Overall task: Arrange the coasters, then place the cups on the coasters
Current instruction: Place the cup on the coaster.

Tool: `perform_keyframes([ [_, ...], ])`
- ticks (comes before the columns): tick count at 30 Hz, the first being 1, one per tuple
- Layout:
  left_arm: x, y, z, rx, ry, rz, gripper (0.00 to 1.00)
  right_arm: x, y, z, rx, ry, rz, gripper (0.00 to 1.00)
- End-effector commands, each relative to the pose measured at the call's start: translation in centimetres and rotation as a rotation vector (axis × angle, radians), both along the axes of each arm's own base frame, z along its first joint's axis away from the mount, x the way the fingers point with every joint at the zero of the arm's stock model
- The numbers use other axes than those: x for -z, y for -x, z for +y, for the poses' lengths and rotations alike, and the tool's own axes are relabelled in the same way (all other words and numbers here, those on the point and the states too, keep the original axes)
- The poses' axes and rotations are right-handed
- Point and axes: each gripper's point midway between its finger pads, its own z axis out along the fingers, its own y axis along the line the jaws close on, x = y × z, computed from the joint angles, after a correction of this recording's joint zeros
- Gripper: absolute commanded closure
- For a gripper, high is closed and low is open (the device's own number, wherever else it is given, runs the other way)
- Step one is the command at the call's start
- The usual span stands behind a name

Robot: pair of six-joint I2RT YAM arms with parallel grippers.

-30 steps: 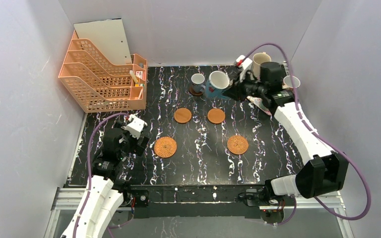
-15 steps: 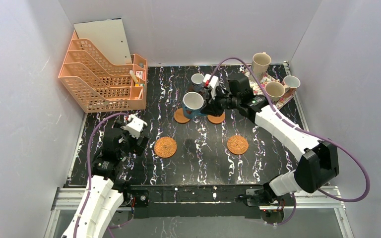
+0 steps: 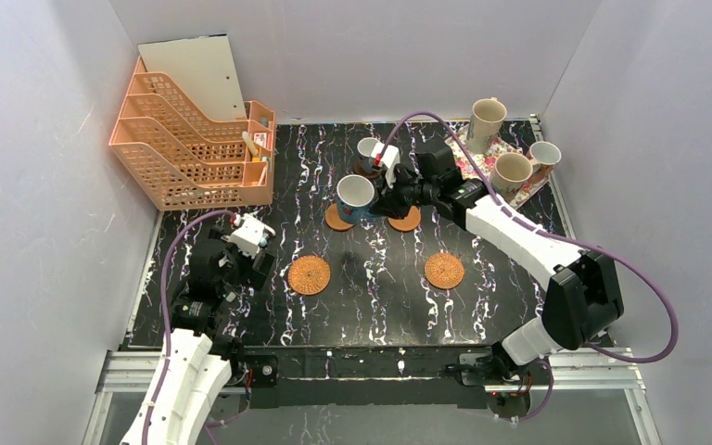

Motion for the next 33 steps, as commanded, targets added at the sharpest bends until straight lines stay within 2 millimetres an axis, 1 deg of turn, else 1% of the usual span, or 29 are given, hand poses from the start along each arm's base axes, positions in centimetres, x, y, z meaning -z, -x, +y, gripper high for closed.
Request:
perform_keyframes([
  [1, 0.3, 0.2, 0.2, -0.005, 0.012, 0.007, 0.02, -6.2, -3.0, 2.7, -0.007, -0.133, -0.176, 0.99],
  [4, 0.3, 0.2, 0.3, -0.007, 0.012, 0.008, 0.02, -5.3, -4.6, 3.5, 0.005, -0.114, -0.158, 0.99],
  [6, 0.4, 0.2, 0.3, -0.009, 0.012, 0.011, 0.02, -3.7, -5.6, 3.9, 0.018, -0.089, -0.128, 0.99],
  [8, 0.3, 0.1, 0.2, -0.004, 0.015, 0.009, 0.02, -2.7, -6.1, 4.3, 0.032, -0.077, -0.101, 0.99],
  [10, 0.2, 0.1, 0.2, -0.004, 0.016, 0.005, 0.02, -1.8, -6.2, 4.4, 0.046, -0.066, -0.093, 0.99],
  [15, 0.1, 0.2, 0.0, 0.005, 0.02, 0.004, 0.02, -2.1, -5.8, 4.9, 0.09, -0.095, -0.142, 0.99],
  [19, 0.0, 0.2, 0.1, 0.005, 0.02, -0.003, 0.02, -1.6, -5.5, 5.3, 0.105, -0.101, -0.122, 0.99],
  [24, -0.1, 0.2, 0.3, -0.005, 0.021, -0.007, 0.02, -0.2, -6.1, 5.1, 0.157, -0.088, -0.12, 0.99],
  [29, -0.1, 0.2, 0.4, -0.011, 0.02, -0.009, 0.02, 0.1, -6.1, 5.0, 0.177, -0.109, -0.123, 0.99],
  [33, -0.2, 0.2, 0.4, -0.01, 0.023, -0.01, 0.02, 0.4, -6.9, 4.6, 0.229, -0.103, -0.149, 0.99],
])
